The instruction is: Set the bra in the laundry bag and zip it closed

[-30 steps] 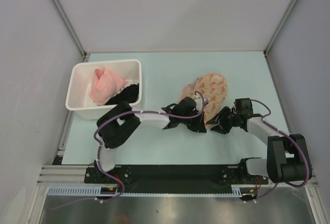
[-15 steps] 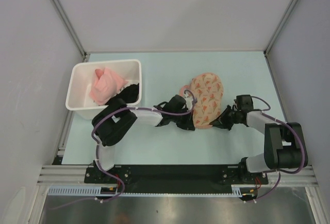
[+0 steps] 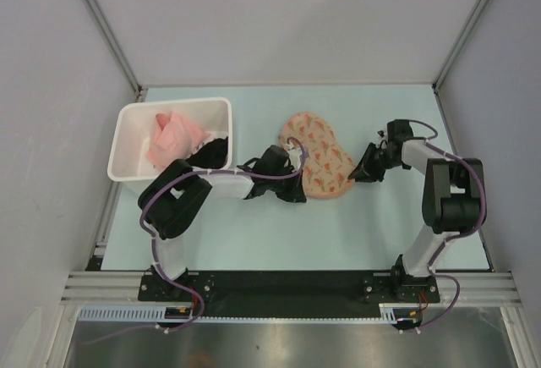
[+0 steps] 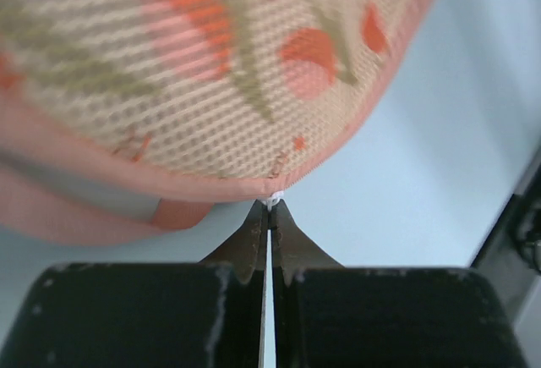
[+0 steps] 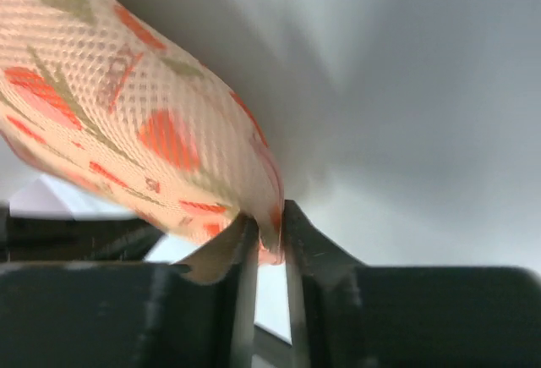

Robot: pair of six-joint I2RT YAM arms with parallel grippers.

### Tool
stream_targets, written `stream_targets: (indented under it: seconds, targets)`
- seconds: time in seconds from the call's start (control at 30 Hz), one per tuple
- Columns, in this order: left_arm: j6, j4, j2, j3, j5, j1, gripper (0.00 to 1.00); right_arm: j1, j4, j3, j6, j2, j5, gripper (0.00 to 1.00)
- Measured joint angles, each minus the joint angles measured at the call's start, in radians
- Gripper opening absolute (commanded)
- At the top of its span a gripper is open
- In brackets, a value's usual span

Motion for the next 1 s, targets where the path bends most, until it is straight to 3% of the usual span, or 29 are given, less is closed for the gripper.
stream_targets:
  seconds: [0.07,0.17,0.4,0.6,0.7,0.87,0.93,1.0]
  targets:
    - [-0.050,0.023,0.000,0.001,0.018,-0.016,0.00,0.000,-0.045,0.110,-0.014,0.087,0.019,0.66]
    - [-0.145,0.078,0.004,0.005,0.056,-0.044,0.00,-0.009,-0.083,0.172,-0.019,0.121,0.038,0.74]
    - [-0.290,0.146,0.072,0.051,0.122,-0.076,0.00,-0.072,-0.093,-0.046,0.048,-0.110,0.005,0.73]
    - [-0.336,0.156,0.083,0.072,0.138,-0.083,0.00,0.064,0.056,-0.225,0.212,-0.297,-0.025,0.56]
    - [-0.346,0.165,0.083,0.072,0.139,-0.094,0.00,0.110,0.140,-0.271,0.283,-0.282,-0.024,0.51]
    - [-0.352,0.166,0.083,0.072,0.137,-0.113,0.00,0.128,0.228,-0.282,0.330,-0.203,-0.021,0.22]
    - [-0.351,0.164,0.083,0.072,0.132,-0.113,0.00,0.128,0.245,-0.282,0.340,-0.177,-0.026,0.12]
    - [-0.344,0.155,0.083,0.072,0.120,-0.112,0.00,0.125,0.251,-0.280,0.344,-0.155,-0.035,0.10]
